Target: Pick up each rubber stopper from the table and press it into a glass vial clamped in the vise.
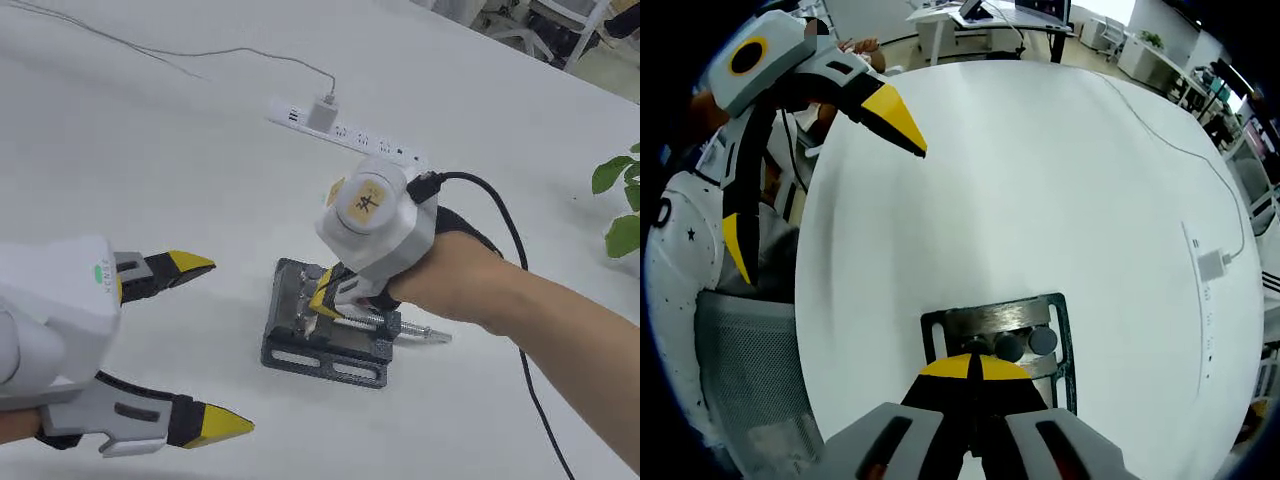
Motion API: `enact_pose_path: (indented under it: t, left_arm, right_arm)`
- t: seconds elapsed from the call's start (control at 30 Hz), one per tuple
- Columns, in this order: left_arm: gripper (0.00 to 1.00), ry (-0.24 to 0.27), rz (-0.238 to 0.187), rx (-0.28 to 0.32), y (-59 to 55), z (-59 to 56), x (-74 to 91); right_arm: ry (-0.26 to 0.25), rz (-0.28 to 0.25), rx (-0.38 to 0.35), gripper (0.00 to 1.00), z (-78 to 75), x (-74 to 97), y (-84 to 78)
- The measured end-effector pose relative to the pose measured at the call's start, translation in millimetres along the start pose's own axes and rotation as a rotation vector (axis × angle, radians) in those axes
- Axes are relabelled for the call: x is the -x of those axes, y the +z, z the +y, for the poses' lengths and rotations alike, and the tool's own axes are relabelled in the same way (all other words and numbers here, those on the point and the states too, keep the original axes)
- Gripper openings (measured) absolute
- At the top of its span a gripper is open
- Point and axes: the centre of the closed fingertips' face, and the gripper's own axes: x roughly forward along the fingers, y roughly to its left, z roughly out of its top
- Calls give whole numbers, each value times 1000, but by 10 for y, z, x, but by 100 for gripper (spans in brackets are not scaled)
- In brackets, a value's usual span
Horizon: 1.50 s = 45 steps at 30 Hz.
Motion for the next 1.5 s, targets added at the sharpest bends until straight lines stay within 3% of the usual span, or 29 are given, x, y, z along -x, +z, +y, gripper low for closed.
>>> enact_pose_path:
  t: [0.4, 0.8, 1.1, 1.5]
  left_arm:
    - [84, 24, 10, -16, 47, 11, 91]
    - [86, 21, 20, -67, 187, 1, 122]
    - [88, 11, 33, -98, 264, -44, 150]
    - [94, -5, 53, -122, 315, -75, 173]
  right_arm:
    - [-67, -181, -95, 0, -79, 412, 53]
    - [-130, -335, -156, 0, 33, 810, -44]
    - [-172, -430, -213, 14, 167, 1032, -222]
    - [-196, -522, -294, 31, 283, 1167, -508]
